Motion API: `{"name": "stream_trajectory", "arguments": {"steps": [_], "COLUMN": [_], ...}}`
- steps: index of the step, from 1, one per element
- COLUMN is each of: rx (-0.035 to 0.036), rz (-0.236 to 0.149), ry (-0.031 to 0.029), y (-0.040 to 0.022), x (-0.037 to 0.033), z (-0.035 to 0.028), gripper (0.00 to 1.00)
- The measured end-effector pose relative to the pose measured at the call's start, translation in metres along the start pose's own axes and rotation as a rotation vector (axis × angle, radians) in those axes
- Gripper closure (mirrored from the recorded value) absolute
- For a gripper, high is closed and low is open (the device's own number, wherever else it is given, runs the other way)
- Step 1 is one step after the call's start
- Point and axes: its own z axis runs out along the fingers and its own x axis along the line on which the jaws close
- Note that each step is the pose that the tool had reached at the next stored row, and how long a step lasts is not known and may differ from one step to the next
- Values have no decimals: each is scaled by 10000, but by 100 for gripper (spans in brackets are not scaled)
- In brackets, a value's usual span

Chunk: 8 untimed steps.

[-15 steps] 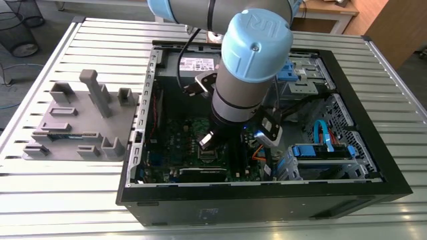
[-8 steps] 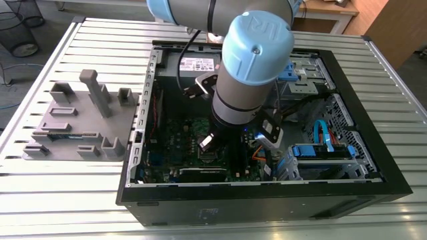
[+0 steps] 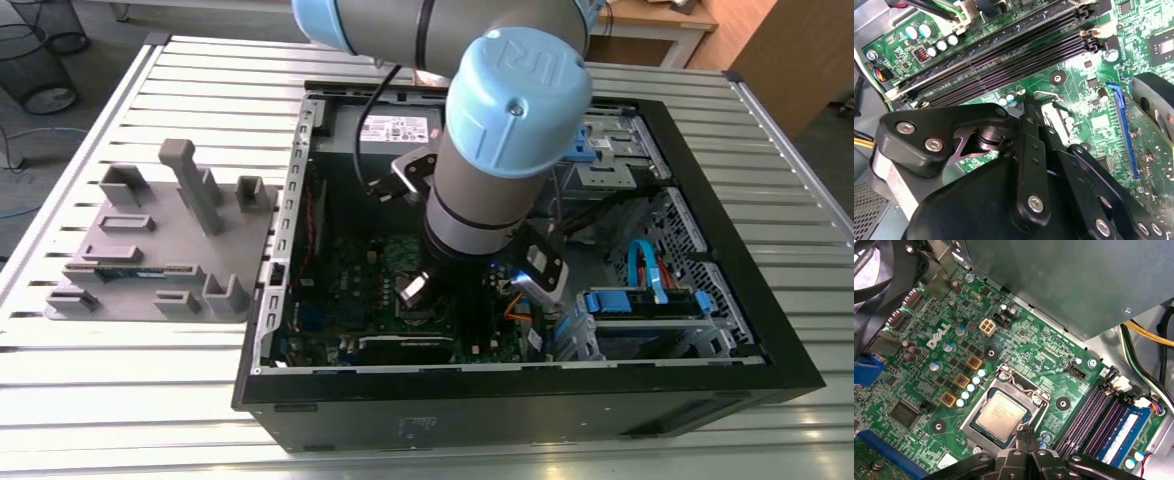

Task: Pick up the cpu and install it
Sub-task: 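Install the first cpu locking lever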

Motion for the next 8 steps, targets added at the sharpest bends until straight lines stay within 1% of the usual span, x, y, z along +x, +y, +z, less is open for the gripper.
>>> {"name": "stream_trajectory", "arguments": {"steps": [8], "rx": [0], "rz": [1], "ry": [0], "y": [-16], "x": [-13], "z": [19], "gripper": [89]}}
